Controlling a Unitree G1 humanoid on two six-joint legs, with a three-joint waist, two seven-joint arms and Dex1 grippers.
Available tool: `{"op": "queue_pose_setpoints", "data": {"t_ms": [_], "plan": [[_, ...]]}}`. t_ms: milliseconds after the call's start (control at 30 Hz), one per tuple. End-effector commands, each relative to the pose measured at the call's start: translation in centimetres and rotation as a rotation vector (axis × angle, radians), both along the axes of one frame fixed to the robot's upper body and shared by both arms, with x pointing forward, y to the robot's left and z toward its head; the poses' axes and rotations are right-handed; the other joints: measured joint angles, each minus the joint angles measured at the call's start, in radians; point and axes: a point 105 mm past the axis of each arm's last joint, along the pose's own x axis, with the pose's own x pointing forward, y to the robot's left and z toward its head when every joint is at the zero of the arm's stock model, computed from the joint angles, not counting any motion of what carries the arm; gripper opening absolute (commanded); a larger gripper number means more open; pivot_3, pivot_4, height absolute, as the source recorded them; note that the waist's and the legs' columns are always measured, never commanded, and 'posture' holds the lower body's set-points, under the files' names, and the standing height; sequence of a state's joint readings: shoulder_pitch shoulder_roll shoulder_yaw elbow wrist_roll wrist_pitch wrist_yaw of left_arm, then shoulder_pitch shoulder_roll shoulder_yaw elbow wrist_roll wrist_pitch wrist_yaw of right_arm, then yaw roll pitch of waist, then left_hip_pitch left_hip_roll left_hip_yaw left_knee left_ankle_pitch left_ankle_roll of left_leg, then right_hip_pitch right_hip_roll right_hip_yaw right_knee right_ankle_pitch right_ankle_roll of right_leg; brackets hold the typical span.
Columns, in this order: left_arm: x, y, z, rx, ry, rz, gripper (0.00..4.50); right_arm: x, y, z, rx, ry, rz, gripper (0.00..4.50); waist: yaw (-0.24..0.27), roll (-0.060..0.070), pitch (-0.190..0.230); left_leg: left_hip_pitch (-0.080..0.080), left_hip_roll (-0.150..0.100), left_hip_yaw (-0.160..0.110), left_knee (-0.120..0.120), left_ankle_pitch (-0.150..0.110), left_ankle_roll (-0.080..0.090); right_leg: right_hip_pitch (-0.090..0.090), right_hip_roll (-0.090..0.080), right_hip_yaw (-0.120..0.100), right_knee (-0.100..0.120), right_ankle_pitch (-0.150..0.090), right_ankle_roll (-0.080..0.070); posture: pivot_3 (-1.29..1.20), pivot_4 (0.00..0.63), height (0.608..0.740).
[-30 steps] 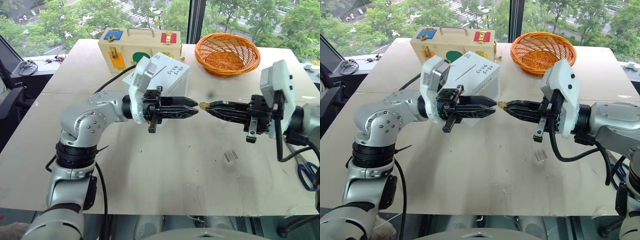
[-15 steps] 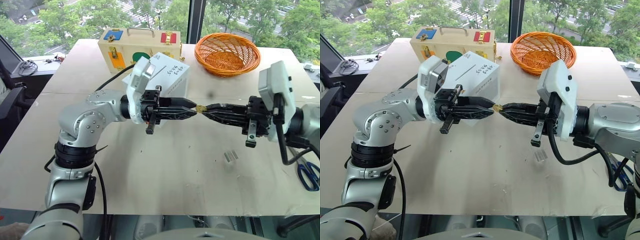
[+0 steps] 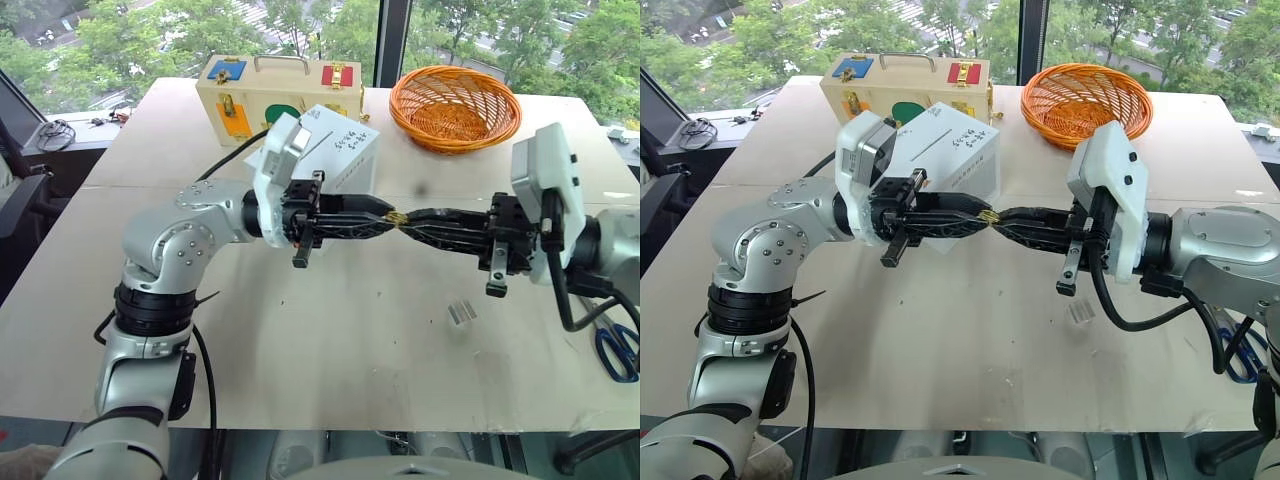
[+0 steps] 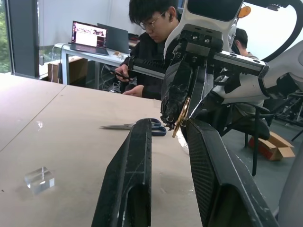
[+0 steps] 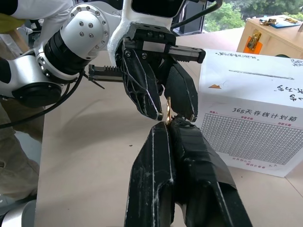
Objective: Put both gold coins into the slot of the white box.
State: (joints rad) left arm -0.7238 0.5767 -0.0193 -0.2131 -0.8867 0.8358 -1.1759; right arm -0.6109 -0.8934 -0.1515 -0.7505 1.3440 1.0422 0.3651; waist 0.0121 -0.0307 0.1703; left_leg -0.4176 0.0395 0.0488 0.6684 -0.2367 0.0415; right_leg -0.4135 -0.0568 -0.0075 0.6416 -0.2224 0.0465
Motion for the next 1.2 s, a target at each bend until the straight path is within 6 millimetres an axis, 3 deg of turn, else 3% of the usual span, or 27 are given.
{"op": "queue_pose_setpoints", "data": {"t_ms": [33, 600, 633, 733, 900, 933, 1033, 1133, 1200], "plan": [[-0.4, -0.2, 0.6, -0.013, -0.034, -0.025, 0.02, -0.5, 0.2, 0.8, 0.01, -0.041, 0.017, 0.0, 0.0, 0.0, 0.0, 0.0, 0.0, 0.0, 0.0, 0.0, 0.0, 0.0, 0.0, 0.0, 0.0, 0.0, 0.0, 0.0, 0.15, 0.74], [-0.4, -0.1, 0.8, -0.036, -0.019, -0.034, 0.02, -0.6, 0.6, 1.1, 0.039, -0.055, 0.04, 0.0, 0.0, 0.0, 0.0, 0.0, 0.0, 0.0, 0.0, 0.0, 0.0, 0.0, 0.0, 0.0, 0.0, 0.0, 0.0, 0.0, 0.15, 0.74], [-0.2, 0.0, 0.9, -0.042, -0.015, -0.02, 0.0, -0.4, 0.4, 1.1, 0.043, -0.057, 0.031, 0.58, 0.0, 0.0, 0.0, 0.0, 0.0, 0.0, 0.0, 0.0, 0.0, 0.0, 0.0, 0.0, 0.0, 0.0, 0.0, 0.0, 0.15, 0.74], [0.4, 0.6, 1.4, -0.058, -0.005, 0.029, 0.0, -0.2, -0.5, 1.0, 0.036, -0.065, -0.014, 1.63, 0.001, 0.0, 0.0, 0.0, 0.0, 0.0, 0.0, 0.0, 0.0, 0.0, 0.0, 0.0, 0.0, 0.0, 0.0, 0.0, 0.15, 0.74], [1.6, 1.7, 3.2, -0.096, 0.015, 0.159, 0.0, -0.1, -3.1, 0.8, -0.007, -0.107, -0.13, 4.17, 0.002, 0.0, 0.0, -0.001, 0.0, -0.001, 0.0, 0.0, 0.0, 0.0, -0.001, -0.001, -0.001, 0.0, 0.0, 0.0, 0.15, 0.74], [2.0, 2.0, 3.6, -0.099, 0.007, 0.196, 0.0, -0.1, -3.6, 0.8, -0.023, -0.126, -0.153, 4.45, 0.001, 0.0, 0.0, -0.001, 0.0, -0.001, 0.0, 0.0, 0.0, 0.0, -0.001, -0.001, -0.001, 0.0, 0.0, 0.0, 0.15, 0.74], [3.7, 3.2, 5.0, -0.105, -0.056, 0.371, 0.0, -0.4, -5.1, 1.1, -0.055, -0.196, -0.225, 4.45, 0.002, 0.0, 0.0, -0.001, 0.0, -0.001, 0.0, 0.0, 0.0, 0.0, -0.001, -0.001, -0.001, 0.0, 0.001, 0.0, 0.15, 0.74], [7.2, 5.1, 6.0, 0.027, -0.181, 0.689, 0.0, -1.1, -6.4, 1.5, -0.06, -0.244, -0.269, 4.45, 0.002, -0.001, 0.0, -0.001, -0.001, -0.001, 0.0, 0.0, 0.0, 0.0, -0.001, -0.001, -0.001, 0.0, 0.002, 0.0, 0.15, 0.74], [8.7, 6.1, 6.7, 0.111, -0.163, 0.789, 0.0, -1.4, -7.1, 1.5, -0.075, -0.28, -0.302, 4.45, 0.003, -0.001, 0.001, -0.001, -0.002, -0.001, 0.0, 0.0, 0.0, 0.0, 0.0, -0.001, -0.001, 0.0, 0.003, 0.0, 0.15, 0.74]]}}
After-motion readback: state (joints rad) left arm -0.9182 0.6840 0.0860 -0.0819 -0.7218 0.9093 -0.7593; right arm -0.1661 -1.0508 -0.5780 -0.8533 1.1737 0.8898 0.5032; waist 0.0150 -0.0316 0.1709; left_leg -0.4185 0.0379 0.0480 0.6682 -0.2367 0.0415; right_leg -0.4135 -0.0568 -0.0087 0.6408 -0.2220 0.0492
